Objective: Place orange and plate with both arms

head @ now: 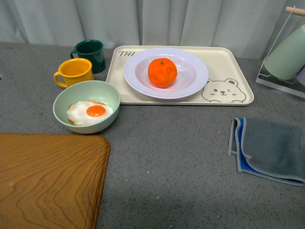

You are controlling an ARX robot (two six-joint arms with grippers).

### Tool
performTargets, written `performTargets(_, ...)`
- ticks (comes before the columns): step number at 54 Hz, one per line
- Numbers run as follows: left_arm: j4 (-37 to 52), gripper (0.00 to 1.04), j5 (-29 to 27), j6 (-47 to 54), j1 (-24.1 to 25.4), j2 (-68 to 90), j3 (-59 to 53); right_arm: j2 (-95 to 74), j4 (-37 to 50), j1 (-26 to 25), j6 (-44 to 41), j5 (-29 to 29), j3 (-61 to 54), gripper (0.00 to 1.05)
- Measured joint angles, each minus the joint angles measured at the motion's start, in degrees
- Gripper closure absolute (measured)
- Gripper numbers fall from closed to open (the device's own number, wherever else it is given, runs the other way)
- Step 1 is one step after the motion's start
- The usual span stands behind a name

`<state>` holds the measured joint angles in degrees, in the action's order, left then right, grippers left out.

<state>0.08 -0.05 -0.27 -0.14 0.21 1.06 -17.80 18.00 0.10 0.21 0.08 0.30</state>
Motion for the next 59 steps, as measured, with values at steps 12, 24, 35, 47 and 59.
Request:
performTargets(12, 0.0, 0.07, 0.0, 0.0, 0.0, 0.0, 0.0, 4.0, -4.0, 0.0, 0.0, 0.0, 0.0, 1.04)
performTargets(24, 0.0, 0.07, 0.0, 0.0, 0.0, 0.0, 0.0, 7.8, -7.8, 0.0, 0.0, 0.0, 0.0, 1.04)
performTargets(35, 0.0, 0.07, 0.0, 0.0, 0.0, 0.0, 0.0, 17.5, -17.7, 0.0, 0.0, -0.2, 0.0, 1.04)
performTargets(47, 0.0, 0.07, 0.0, 0.0, 0.0, 0.0, 0.0, 17.6, -17.9, 0.0, -0.1, -0.2, 0.0, 0.70)
performTargets(59, 0.0, 0.07, 0.0, 0.0, 0.0, 0.0, 0.0, 17.6, -17.9, 0.0, -0.1, -0.2, 0.0, 0.31)
